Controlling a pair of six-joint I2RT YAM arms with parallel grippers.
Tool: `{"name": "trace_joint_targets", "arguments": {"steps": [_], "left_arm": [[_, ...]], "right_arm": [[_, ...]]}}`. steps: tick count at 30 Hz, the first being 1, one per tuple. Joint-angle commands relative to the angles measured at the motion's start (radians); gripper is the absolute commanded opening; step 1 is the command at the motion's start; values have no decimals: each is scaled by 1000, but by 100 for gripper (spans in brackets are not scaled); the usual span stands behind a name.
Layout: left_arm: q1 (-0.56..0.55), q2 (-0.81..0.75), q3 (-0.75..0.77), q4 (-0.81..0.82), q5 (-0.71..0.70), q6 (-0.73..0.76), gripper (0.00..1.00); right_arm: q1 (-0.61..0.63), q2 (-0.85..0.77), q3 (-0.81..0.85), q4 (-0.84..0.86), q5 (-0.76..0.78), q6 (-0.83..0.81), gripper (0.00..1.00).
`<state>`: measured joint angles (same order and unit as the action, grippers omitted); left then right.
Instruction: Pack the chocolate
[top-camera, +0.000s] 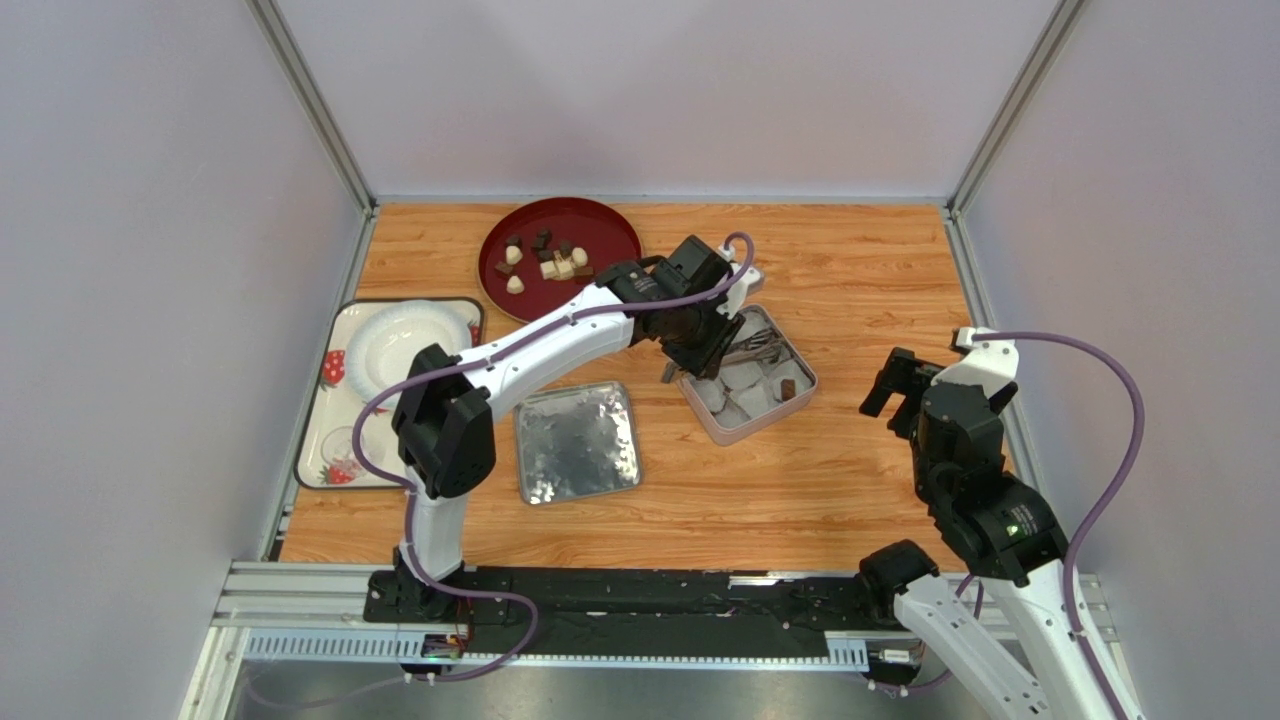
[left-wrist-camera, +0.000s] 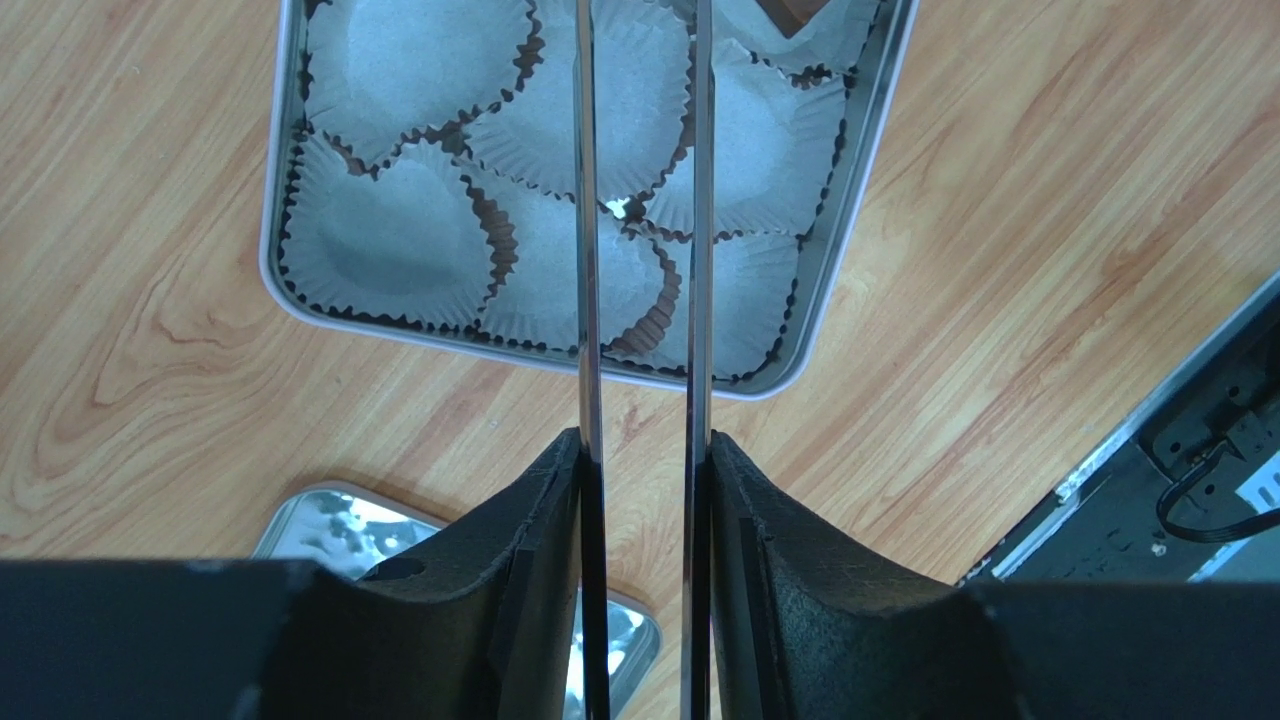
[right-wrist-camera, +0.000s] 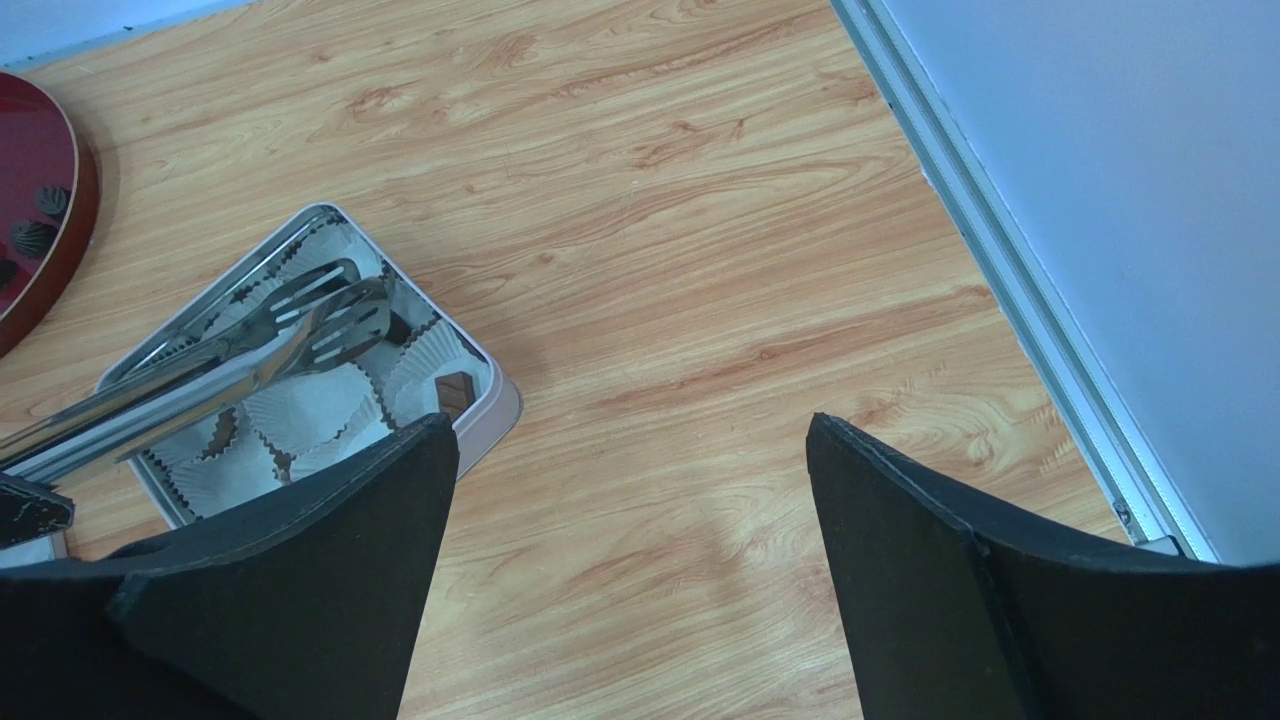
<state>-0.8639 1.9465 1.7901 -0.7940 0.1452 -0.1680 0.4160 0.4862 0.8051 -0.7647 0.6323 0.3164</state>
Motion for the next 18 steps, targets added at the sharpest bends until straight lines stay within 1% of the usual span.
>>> {"name": "trace_joint_targets", "arguments": {"steps": [1, 9, 13, 18], "left_arm": [[-6, 15, 52, 15, 11, 19, 43], [-6, 12, 61, 15, 5, 13, 44], [-6, -18, 61, 19, -38, -4, 42], [-1, -101, 45, 30, -102, -30, 37]], "right_arm": [[-2, -11, -1, 47, 23, -13, 90], [-2, -9, -4, 50, 17, -16, 91], [-2, -11, -4, 51, 17, -19, 91], [0, -12, -4, 53, 15, -19, 90]]}}
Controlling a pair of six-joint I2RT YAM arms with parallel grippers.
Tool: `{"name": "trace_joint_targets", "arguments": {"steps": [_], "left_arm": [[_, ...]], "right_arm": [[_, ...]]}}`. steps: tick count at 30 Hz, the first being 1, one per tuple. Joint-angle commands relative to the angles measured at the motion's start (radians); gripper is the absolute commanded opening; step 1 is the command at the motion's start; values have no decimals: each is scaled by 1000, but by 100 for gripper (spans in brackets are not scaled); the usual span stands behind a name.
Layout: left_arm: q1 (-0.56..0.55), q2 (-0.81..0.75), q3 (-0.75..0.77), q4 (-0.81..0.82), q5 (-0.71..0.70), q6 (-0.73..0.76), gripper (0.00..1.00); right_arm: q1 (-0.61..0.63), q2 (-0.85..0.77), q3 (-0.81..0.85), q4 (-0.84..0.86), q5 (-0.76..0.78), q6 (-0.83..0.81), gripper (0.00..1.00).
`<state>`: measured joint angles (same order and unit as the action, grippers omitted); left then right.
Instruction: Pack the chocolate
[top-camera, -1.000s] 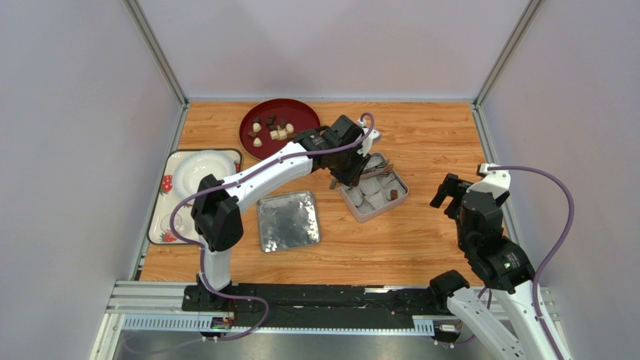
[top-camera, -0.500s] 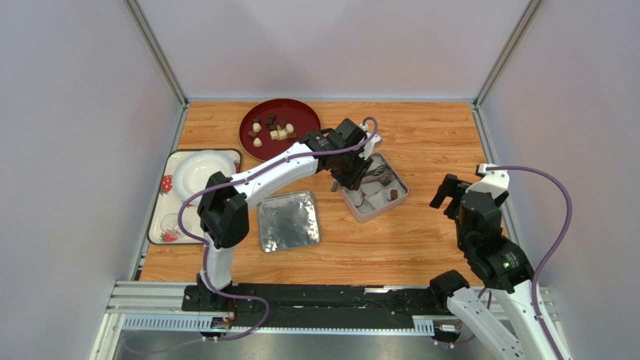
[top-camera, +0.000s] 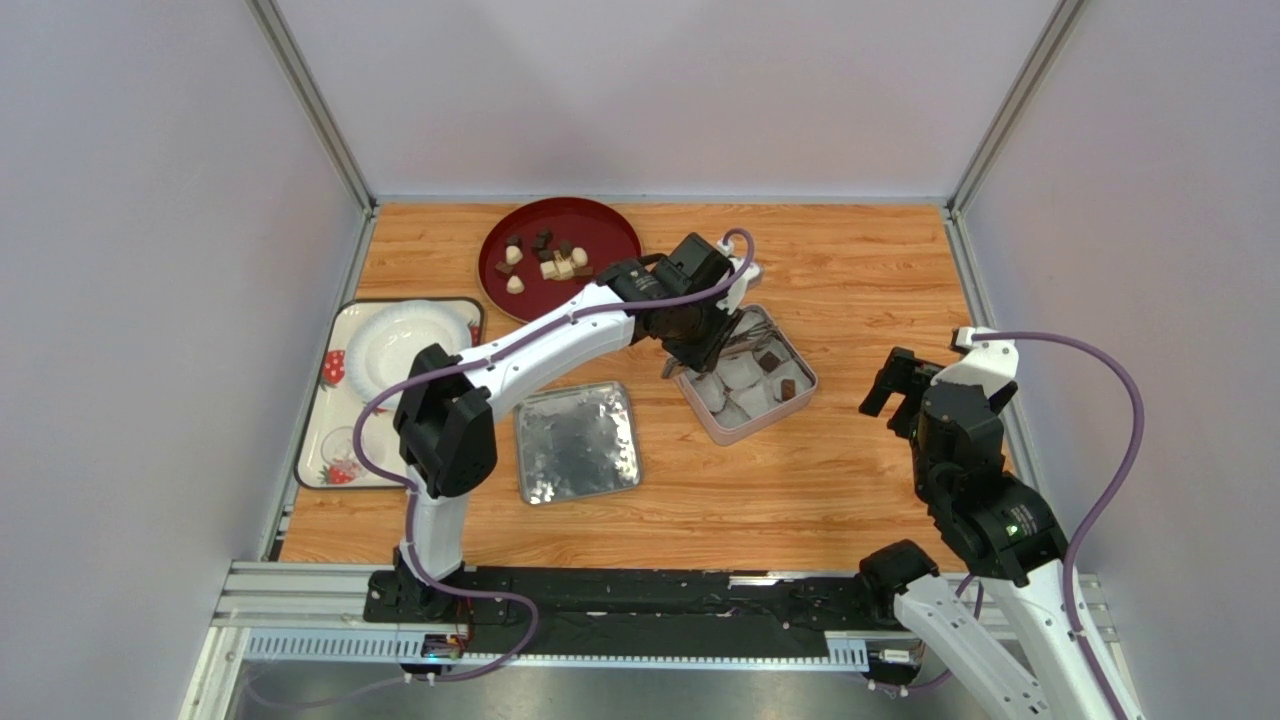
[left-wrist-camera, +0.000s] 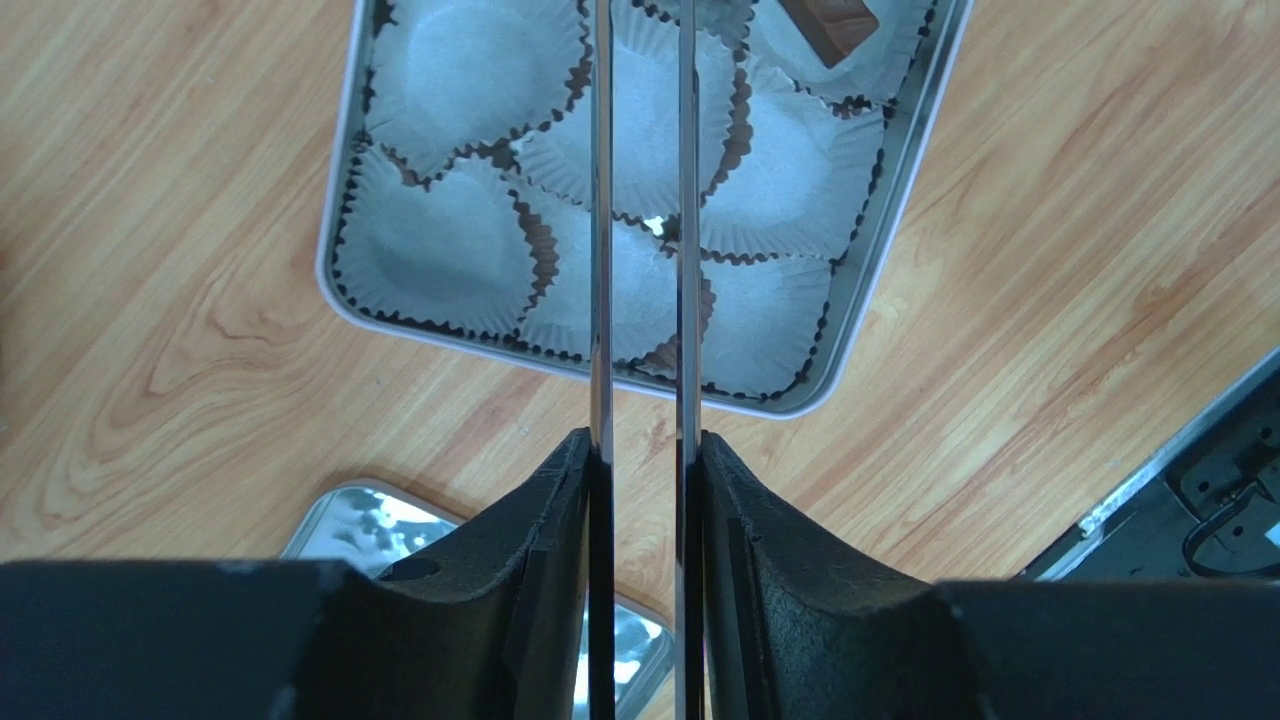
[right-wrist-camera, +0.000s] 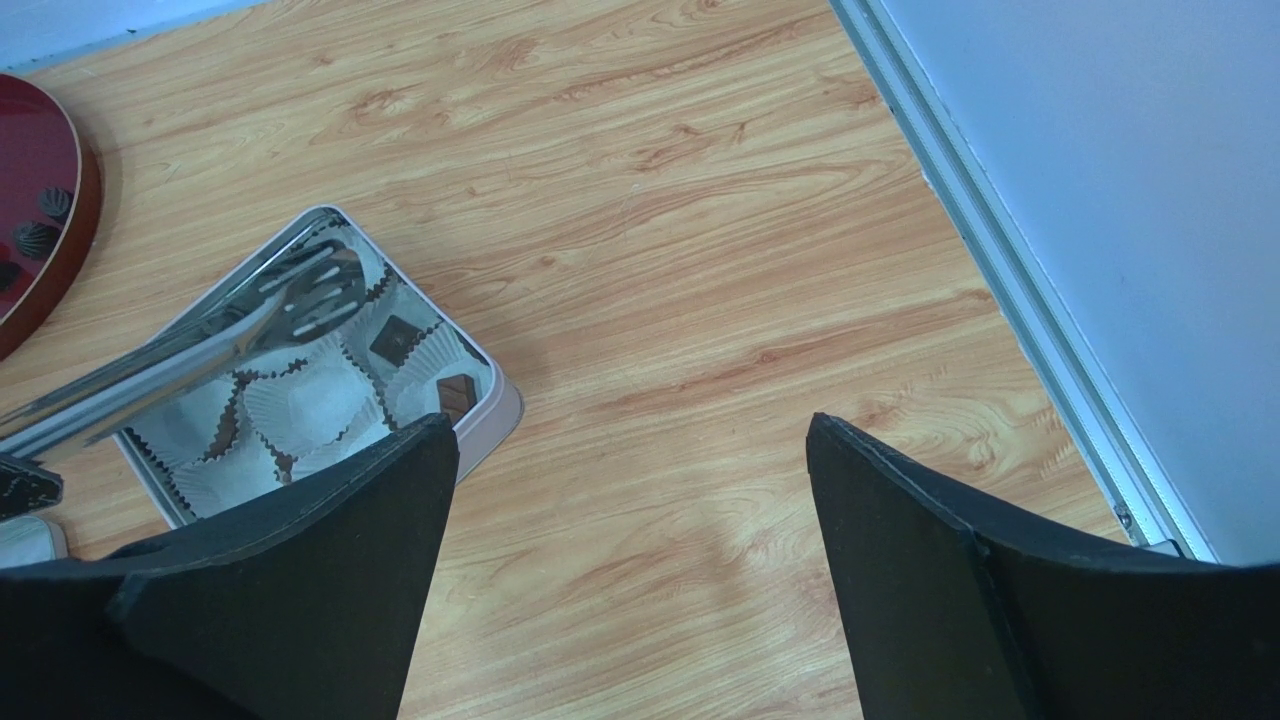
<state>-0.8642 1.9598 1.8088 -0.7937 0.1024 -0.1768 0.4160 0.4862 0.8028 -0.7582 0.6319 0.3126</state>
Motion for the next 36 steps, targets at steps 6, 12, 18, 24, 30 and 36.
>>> {"name": "trace_joint_targets", "arguments": {"steps": [6, 12, 18, 24, 30, 36], "left_arm": [[62, -216, -31, 25, -101, -79, 35], [174, -298, -129, -4, -144, -124, 35], [293, -343, -213, -30, -179, -147, 35], [392, -314, -249, -24, -191, -139, 35], [438, -240, -212, -29, -185, -122, 38], [449, -170, -157, -42, -182, -113, 42]], "right_arm": [[-2, -11, -4, 46, 8, -13, 90], [-2, -9, -4, 49, 3, -15, 90], [0, -8, -4, 51, -1, -14, 90], [0, -5, -5, 51, -3, -15, 90], [0, -3, -5, 49, -1, -13, 90], [0, 0, -7, 49, -1, -15, 90]]}}
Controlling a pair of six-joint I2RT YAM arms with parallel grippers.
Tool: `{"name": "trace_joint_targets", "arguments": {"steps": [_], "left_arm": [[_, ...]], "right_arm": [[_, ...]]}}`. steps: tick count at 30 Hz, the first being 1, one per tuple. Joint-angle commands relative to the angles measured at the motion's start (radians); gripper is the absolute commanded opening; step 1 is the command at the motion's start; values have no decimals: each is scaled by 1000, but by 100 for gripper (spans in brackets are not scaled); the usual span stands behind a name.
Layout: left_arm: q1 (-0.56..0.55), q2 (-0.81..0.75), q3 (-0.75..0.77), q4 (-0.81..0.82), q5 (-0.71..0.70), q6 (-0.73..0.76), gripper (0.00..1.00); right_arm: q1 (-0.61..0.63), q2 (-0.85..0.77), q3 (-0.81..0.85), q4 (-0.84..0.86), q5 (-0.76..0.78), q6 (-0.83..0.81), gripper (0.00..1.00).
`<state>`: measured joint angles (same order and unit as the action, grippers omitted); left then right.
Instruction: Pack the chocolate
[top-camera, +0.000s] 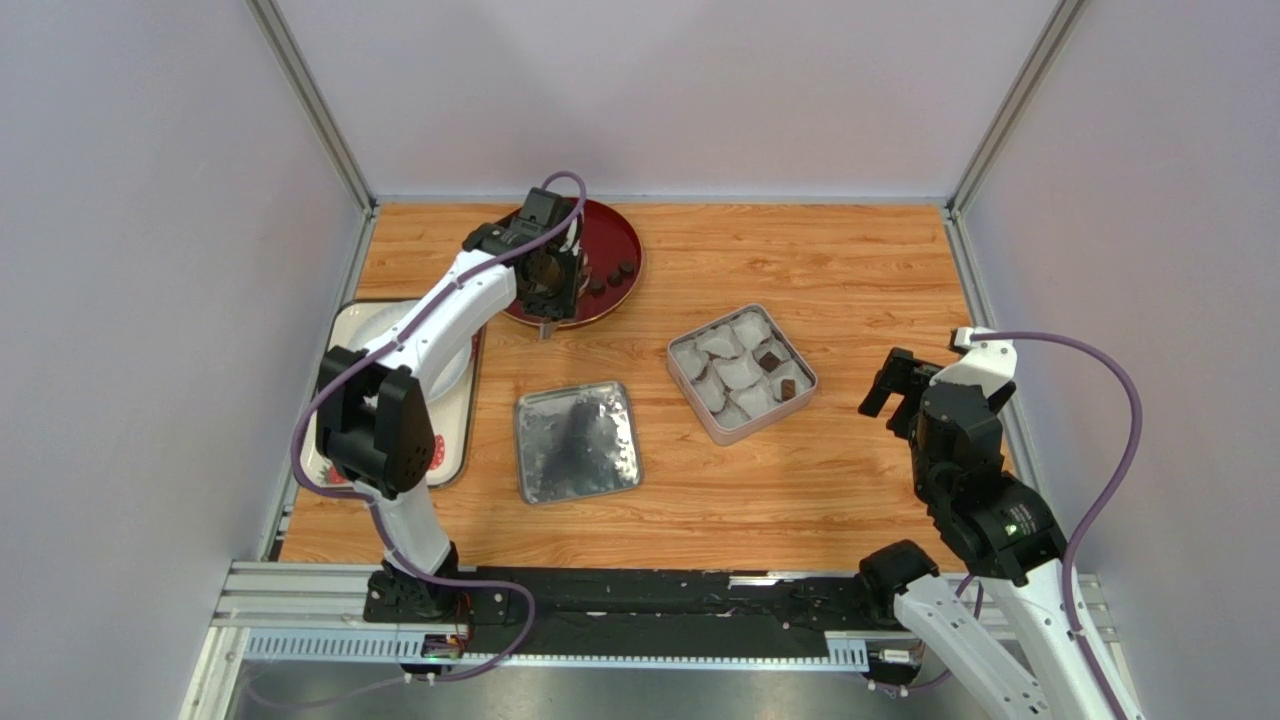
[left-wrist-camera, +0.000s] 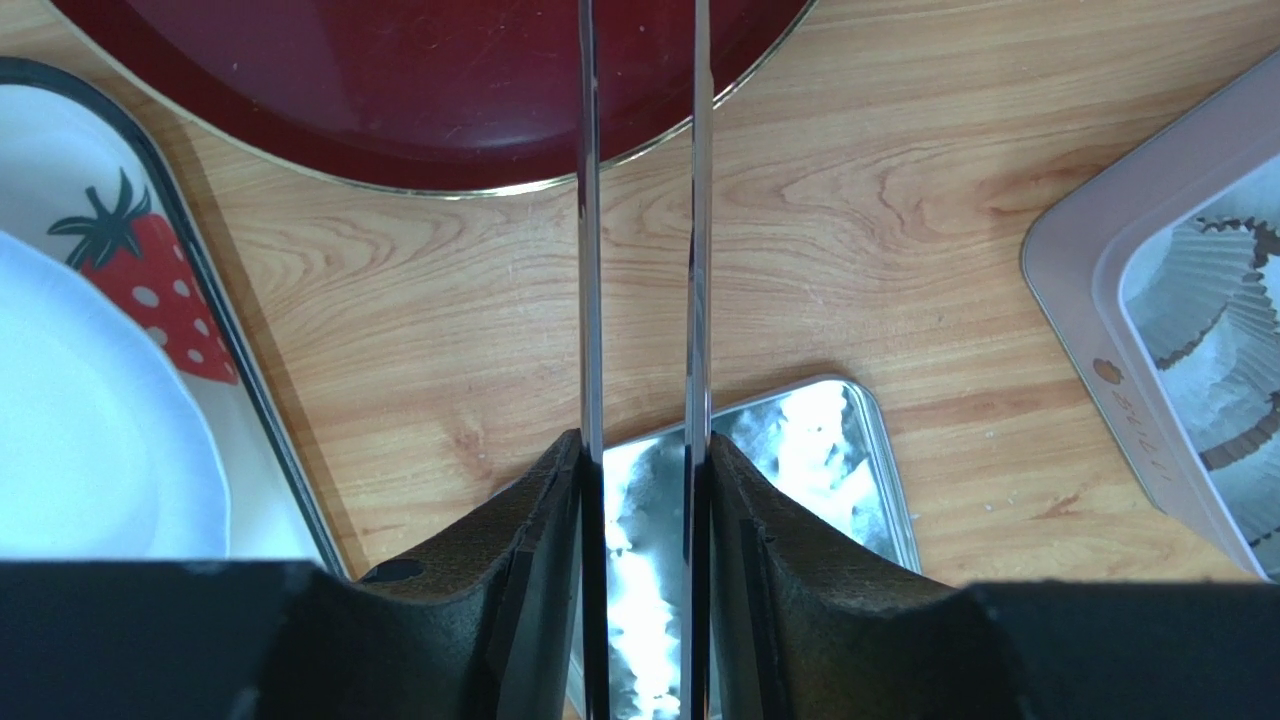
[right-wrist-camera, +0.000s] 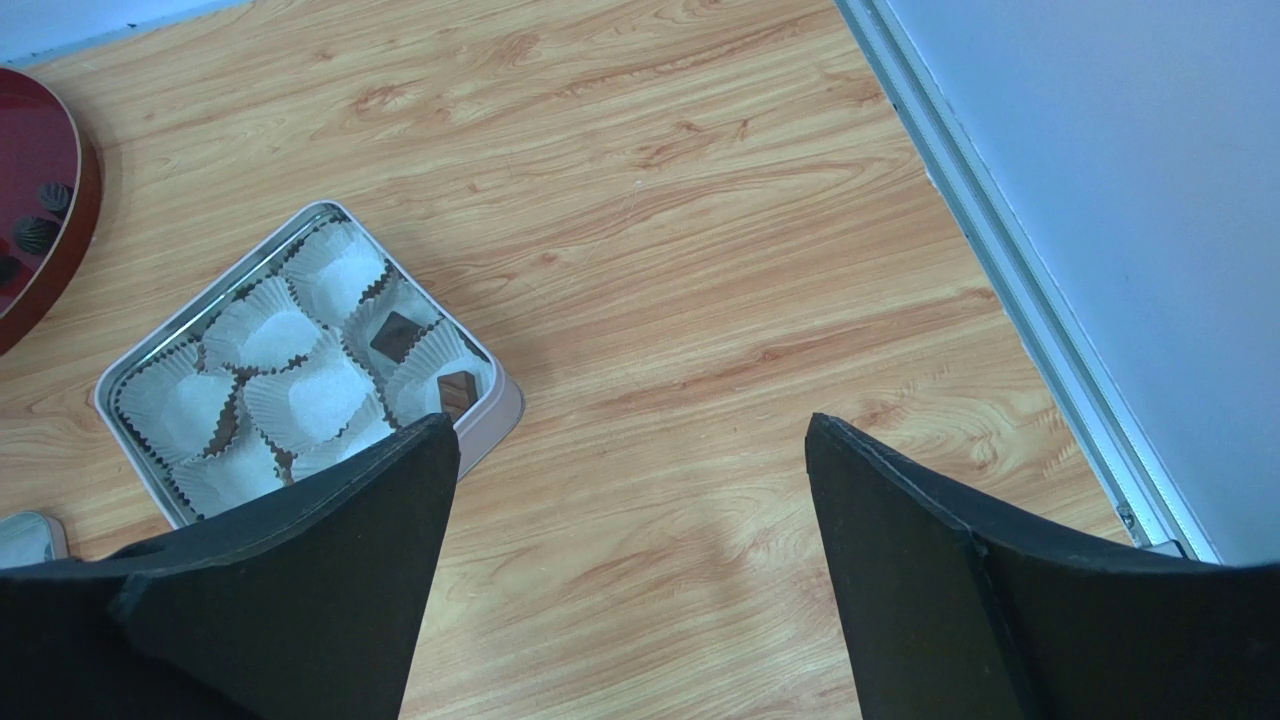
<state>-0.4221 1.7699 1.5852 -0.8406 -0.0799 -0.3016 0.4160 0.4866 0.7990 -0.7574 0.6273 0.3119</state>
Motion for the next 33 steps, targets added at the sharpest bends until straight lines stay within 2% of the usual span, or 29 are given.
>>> {"name": "trace_joint_targets", "arguments": {"steps": [1, 27, 33], "left_arm": [[8, 29, 74, 5, 2, 12, 42], [9, 158, 153, -26, 17, -7, 45], [9, 155, 157, -40, 14, -17, 40]], "right_arm": [[0, -2, -3, 50, 3, -16, 90], [0, -5, -3, 52, 3, -17, 89], [0, -6, -4, 53, 3, -19, 89]]}}
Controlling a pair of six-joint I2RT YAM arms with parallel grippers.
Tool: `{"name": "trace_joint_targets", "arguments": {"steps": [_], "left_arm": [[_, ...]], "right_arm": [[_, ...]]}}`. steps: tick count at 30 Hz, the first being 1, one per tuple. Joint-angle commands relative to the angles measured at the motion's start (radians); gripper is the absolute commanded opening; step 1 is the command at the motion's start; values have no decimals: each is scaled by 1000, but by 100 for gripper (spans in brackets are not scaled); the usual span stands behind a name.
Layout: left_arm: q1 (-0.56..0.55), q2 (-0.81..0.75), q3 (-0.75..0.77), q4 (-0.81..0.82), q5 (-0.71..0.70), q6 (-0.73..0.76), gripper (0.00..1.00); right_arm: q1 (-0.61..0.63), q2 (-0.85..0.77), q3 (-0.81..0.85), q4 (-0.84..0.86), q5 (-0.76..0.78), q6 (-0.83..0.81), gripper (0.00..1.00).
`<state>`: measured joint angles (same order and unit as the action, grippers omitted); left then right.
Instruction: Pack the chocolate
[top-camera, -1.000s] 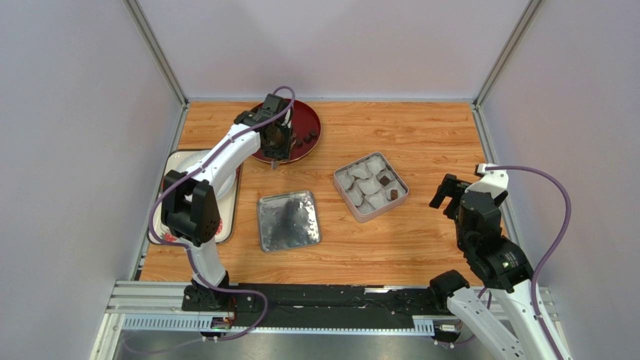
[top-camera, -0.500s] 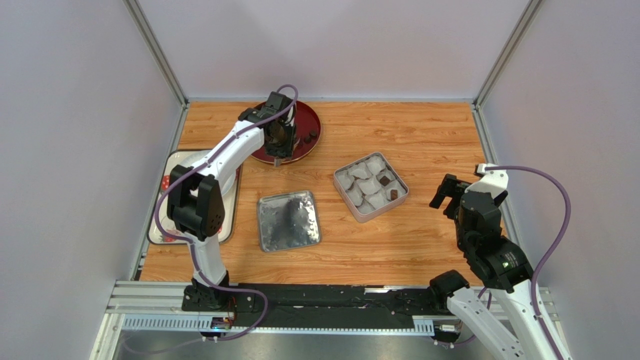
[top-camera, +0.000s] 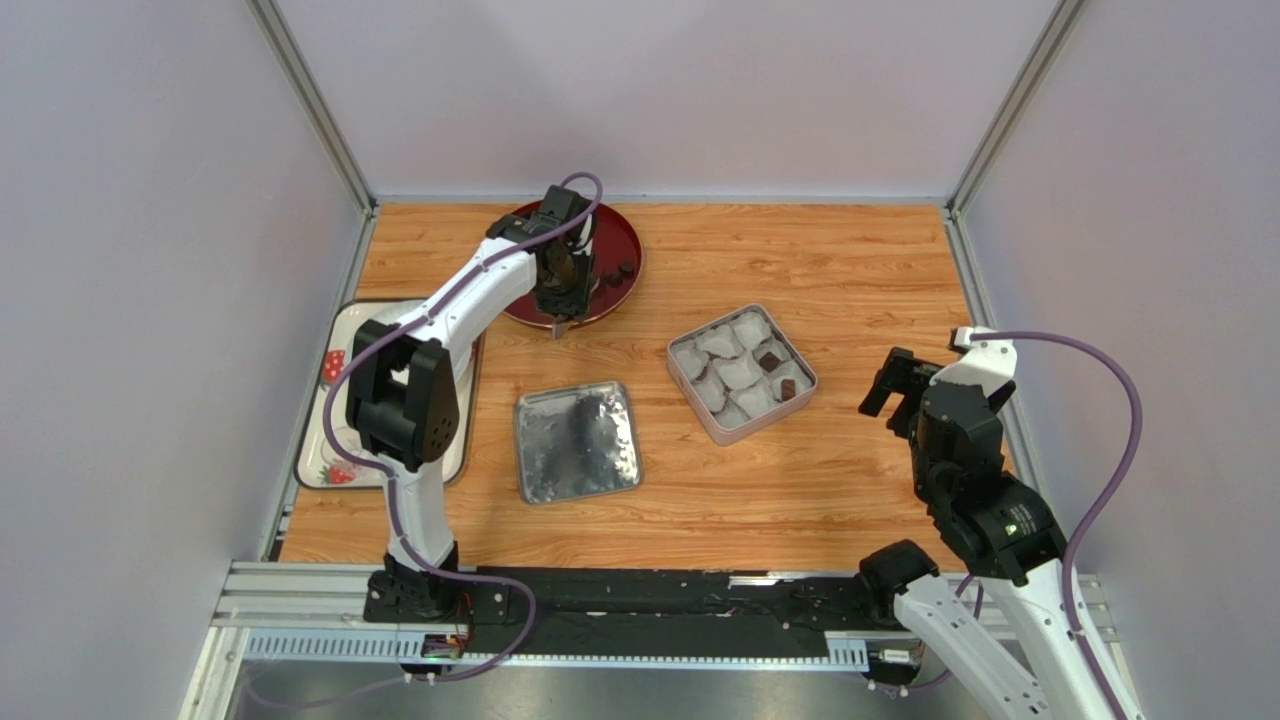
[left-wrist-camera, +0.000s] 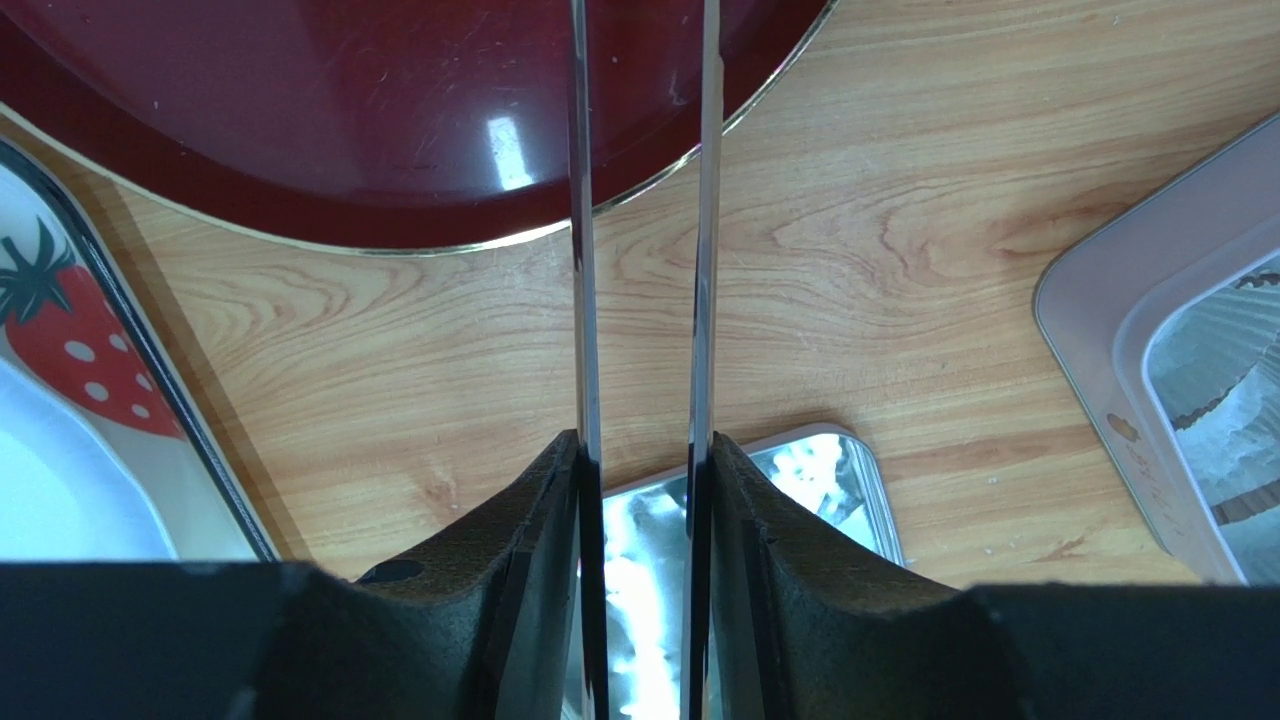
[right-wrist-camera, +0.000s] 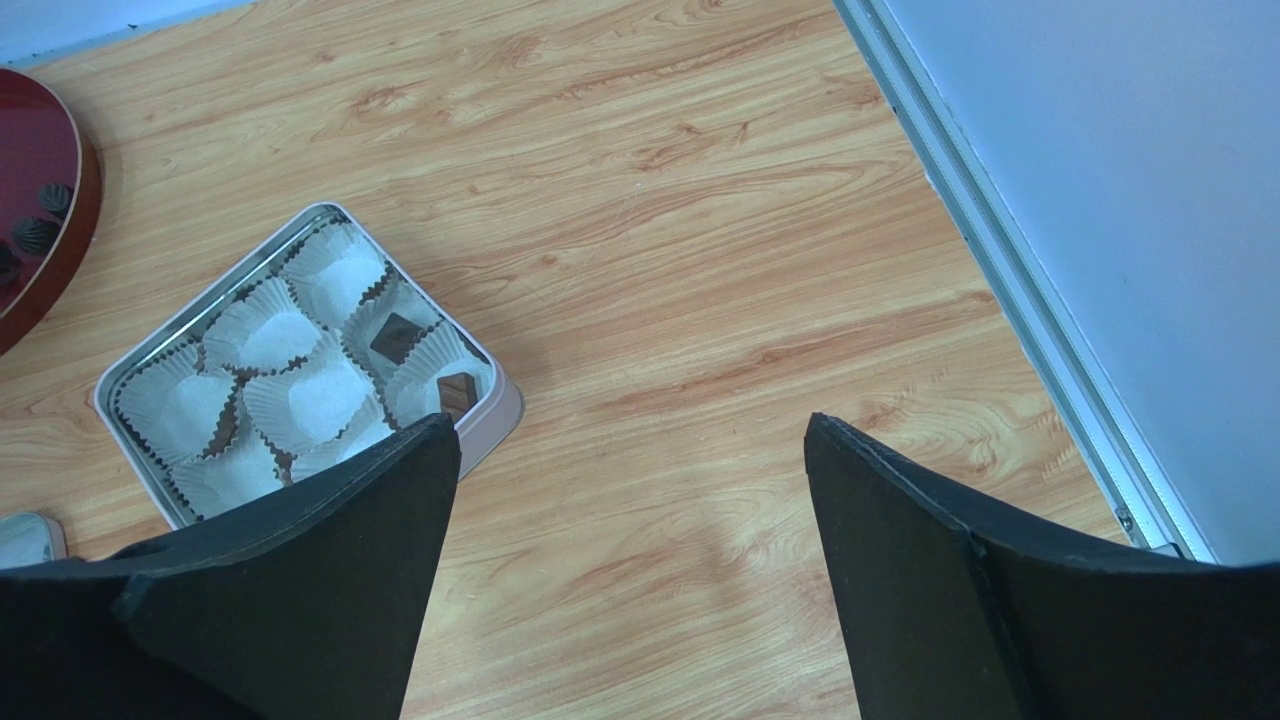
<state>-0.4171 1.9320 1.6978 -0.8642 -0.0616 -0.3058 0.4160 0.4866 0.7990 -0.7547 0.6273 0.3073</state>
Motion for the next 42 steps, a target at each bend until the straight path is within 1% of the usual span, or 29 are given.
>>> {"name": "trace_joint_targets", "arguments": {"steps": [1, 10, 18, 25, 29, 31, 40, 42], "left_arm": [[5, -11, 42, -21, -3, -15, 39], [5, -120, -41, -45, 14, -26, 33], [3, -224, -116, -45, 32, -15, 33], [-9, -301, -150, -41, 52, 5, 32], [-64, -347, -144, -41, 55, 33, 32], [-87, -361, -141, -41, 78, 33, 32], [-247, -407, -118, -50, 152, 39, 32], [-296, -409, -109, -53, 154, 46, 32]], "right_arm": [[0, -6, -4, 51, 3, -14, 89], [0, -10, -4, 54, -6, -13, 89], [-5, -14, -4, 57, -9, -11, 88], [0, -16, -4, 55, -11, -8, 89], [0, -14, -4, 55, -9, -10, 89], [1, -16, -3, 55, -9, -10, 88], [0, -20, -4, 55, -6, -8, 88], [0, -17, -4, 55, -9, -10, 88]]}}
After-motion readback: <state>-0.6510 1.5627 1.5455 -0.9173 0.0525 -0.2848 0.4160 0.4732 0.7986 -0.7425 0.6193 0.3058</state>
